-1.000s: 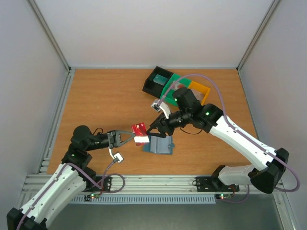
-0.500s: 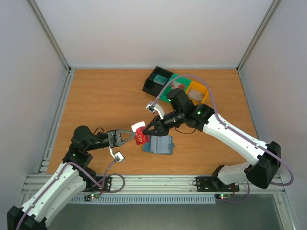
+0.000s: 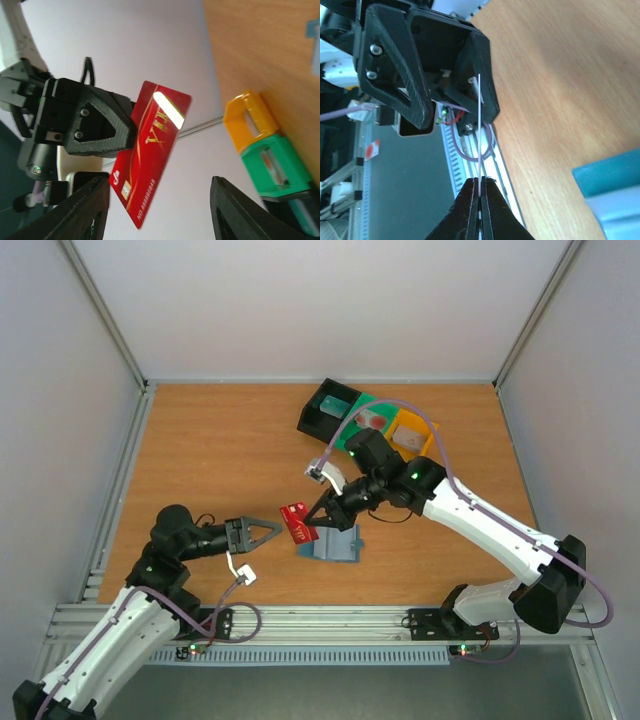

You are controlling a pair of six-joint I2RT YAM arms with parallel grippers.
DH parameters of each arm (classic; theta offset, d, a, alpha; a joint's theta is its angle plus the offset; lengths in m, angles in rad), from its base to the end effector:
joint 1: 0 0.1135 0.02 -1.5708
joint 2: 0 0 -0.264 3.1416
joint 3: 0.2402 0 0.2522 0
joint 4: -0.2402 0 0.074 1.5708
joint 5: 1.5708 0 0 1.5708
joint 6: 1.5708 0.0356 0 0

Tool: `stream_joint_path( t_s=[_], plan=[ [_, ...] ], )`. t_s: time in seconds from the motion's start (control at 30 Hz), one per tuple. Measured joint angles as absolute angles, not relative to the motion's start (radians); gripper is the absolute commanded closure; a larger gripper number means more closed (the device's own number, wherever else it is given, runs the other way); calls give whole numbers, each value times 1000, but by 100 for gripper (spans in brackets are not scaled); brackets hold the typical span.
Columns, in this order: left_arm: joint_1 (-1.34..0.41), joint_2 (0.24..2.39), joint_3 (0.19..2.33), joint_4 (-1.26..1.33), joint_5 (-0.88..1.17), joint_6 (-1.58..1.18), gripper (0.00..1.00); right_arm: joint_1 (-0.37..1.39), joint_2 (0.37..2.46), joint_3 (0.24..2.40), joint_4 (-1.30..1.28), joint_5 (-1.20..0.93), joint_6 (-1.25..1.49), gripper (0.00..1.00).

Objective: Take the credit cards out of the card holder

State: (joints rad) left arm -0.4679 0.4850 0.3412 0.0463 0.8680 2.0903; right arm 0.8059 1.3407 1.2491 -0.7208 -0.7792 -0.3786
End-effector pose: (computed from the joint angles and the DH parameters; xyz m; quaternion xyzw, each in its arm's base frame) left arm 0.1074 -0.0847 0.2514 0.7249 -0.0773 0.2275 0.6456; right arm 0.1741 0.2175 0.3358 -0.5964 0.6345 0.4174 0.2598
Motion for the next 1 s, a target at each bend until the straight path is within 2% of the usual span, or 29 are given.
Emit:
stream_joint_path(
  t_s=[0.2,0.33,0.43,0.67,0.8,0.93,1.0],
  plan=[
    [-468,425,373,-181,814,2030,36,799,1338,1306,-877,-643,-471,99],
    [-468,493,555,-339,770,1602,36,813,1330,1327,-960,-574,-540,99],
    [-467,566,699,-382,805,1170,35,845,1326,1340,-1011,-537,-593,99],
    [-472,668,710,-371,944,386,37,966,1327,1427,-1085,-456,-694,98],
    [-472,715,691,-339,966,163,37,1021,1354,1492,-1116,-416,-723,98],
    [-480,719,691,-348,979,116,46,1051,1397,1532,-1134,-384,-747,98],
    [-493,719,691,-364,979,119,55,1056,1415,1542,-1142,-374,-756,98]
  ],
)
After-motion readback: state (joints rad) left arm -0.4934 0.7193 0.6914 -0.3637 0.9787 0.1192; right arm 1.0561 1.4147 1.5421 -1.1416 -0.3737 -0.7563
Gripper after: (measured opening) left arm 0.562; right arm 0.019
